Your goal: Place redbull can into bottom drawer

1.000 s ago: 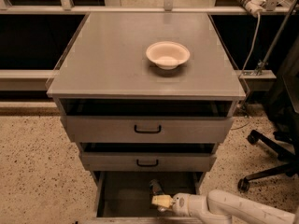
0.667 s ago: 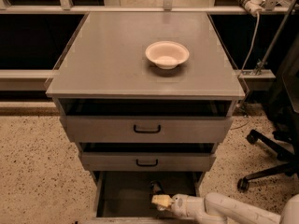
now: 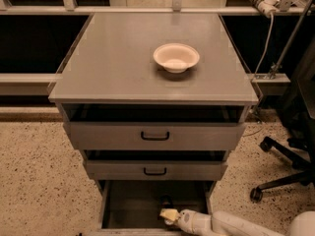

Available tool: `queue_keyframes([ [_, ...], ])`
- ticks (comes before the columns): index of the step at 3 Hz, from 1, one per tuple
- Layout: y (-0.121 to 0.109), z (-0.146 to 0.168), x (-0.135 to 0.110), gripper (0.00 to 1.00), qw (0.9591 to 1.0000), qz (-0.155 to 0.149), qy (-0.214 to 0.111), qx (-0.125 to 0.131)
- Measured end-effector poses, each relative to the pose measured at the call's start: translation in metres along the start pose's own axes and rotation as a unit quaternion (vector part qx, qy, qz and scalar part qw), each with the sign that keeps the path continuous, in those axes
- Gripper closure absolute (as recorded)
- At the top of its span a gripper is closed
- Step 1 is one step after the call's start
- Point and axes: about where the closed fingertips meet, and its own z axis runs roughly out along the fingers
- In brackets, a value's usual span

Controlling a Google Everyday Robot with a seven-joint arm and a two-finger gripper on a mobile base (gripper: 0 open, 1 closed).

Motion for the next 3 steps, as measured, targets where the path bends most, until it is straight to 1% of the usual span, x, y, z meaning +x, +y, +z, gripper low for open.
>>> queue_keyframes([
  [1,-0.0182,0.0138,-0.005,1.0,0.9997,0.008,0.0,0.023],
  [2,-0.0182,0.0147,-0.0052,0.81,0.9997,0.007,0.001,0.024],
  [3,-0.0182,0.0148,-0.0052,0.58,0.9997,0.007,0.001,0.024],
])
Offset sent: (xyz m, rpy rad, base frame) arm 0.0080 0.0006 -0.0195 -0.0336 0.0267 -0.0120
